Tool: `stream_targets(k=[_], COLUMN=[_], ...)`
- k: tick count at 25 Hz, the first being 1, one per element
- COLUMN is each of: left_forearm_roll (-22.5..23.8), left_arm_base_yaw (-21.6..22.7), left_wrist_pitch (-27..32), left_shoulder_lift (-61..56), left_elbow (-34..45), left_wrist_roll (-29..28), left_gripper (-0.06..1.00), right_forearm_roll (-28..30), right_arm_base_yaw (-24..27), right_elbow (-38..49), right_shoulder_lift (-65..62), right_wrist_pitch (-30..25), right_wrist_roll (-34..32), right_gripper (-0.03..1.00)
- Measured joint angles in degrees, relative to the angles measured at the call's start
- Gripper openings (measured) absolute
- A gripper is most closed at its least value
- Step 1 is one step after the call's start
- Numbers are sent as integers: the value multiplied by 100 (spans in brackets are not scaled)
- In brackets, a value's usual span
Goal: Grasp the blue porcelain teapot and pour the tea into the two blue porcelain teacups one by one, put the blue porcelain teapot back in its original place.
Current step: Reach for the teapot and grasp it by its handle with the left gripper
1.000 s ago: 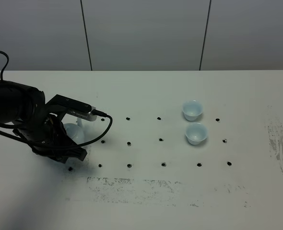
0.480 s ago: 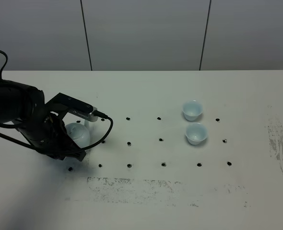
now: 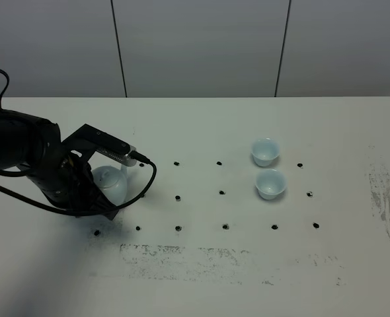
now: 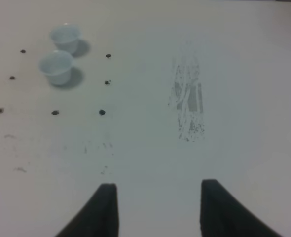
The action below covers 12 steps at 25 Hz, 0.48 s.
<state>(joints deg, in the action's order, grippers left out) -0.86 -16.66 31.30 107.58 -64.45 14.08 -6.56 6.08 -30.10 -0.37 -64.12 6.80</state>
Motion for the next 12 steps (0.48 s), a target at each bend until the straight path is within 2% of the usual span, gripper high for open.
stream_targets(k=[12], left_forearm_roll=[-5], left_arm_base_yaw=[0], left_wrist_pitch=[-63], left_shoulder_lift=[-232], left_elbow=[-3], left_wrist_roll=[374], left_gripper=[4], right_forearm_roll=[0], right_arm_base_yaw=[0], right_elbow=[0], right_shoulder_lift=[0], right_wrist_pitch=[0], right_wrist_roll=[0], right_gripper=[37])
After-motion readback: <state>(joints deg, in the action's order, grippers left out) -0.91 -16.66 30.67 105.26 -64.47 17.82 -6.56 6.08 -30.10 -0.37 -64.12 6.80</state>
